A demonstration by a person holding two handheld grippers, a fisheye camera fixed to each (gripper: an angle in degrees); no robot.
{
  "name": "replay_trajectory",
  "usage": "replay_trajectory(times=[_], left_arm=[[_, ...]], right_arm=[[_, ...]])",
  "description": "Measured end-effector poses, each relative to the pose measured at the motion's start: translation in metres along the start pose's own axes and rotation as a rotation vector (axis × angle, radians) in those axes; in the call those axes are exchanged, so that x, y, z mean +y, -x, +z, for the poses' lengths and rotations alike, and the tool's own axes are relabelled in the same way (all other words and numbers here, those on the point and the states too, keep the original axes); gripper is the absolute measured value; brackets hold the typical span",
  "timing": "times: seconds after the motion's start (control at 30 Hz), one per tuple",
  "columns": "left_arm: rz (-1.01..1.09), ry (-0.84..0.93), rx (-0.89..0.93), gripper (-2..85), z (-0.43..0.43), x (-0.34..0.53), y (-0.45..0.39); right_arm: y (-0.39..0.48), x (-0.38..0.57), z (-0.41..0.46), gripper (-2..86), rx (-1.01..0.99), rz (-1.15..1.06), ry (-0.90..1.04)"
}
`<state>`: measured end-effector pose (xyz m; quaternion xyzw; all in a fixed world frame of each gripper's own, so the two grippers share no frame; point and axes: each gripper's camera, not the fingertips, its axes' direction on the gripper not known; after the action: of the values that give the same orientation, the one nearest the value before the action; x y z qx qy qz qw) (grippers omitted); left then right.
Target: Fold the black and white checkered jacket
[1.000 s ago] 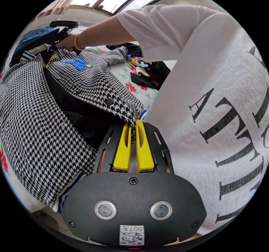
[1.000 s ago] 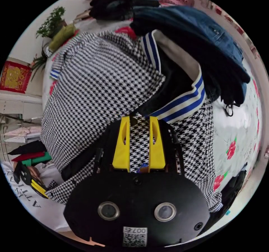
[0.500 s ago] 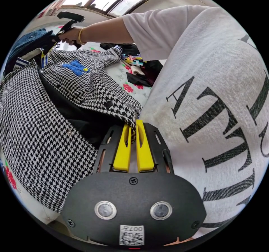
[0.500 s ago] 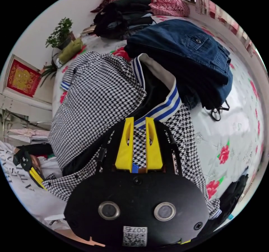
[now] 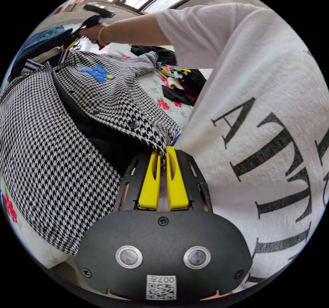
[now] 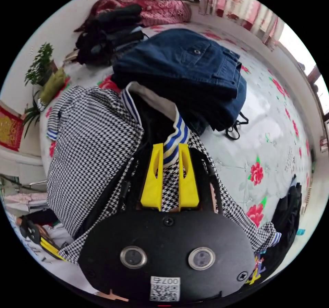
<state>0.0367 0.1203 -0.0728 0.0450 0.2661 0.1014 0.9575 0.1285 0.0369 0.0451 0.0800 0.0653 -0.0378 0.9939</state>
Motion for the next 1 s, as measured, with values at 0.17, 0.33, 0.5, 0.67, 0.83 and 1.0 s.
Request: replay_trajectory(times=[0.17, 0.33, 0.5, 0.67, 0.83, 1.0], left_arm=[[-0.021, 0.004, 0.035, -0.6, 0.007, -0.001, 0.004], [-0.009, 0.016, 0.019, -0.6, 0.01, -0.006, -0.003], [-0.002, 0.008, 0.025, -0.6, 0.01, -0.011, -0.008], [0.009, -0.026, -0.011, -0.6, -0.003, -0.018, -0.015], [-0.027, -0.088, -0.042, -0.6, -0.026, -0.012, -0.02], [-0.246, -0.087, -0.056, -0.5, -0.022, 0.018, 0.013]], right_arm=[[0.073, 0.018, 0.03, 2.6, -0.086, -0.318, 0.149], [0.107, 0.027, 0.083, 1.5, 0.048, -0.454, 0.253], [0.101, 0.031, 0.081, 0.0, 0.078, -0.439, 0.309], [0.089, 0.032, 0.038, -0.2, 0.119, -0.368, 0.179], [0.069, 0.005, -0.026, -0.1, 0.086, -0.236, -0.035], [0.075, -0.038, 0.017, 0.2, -0.048, -0.109, 0.027]])
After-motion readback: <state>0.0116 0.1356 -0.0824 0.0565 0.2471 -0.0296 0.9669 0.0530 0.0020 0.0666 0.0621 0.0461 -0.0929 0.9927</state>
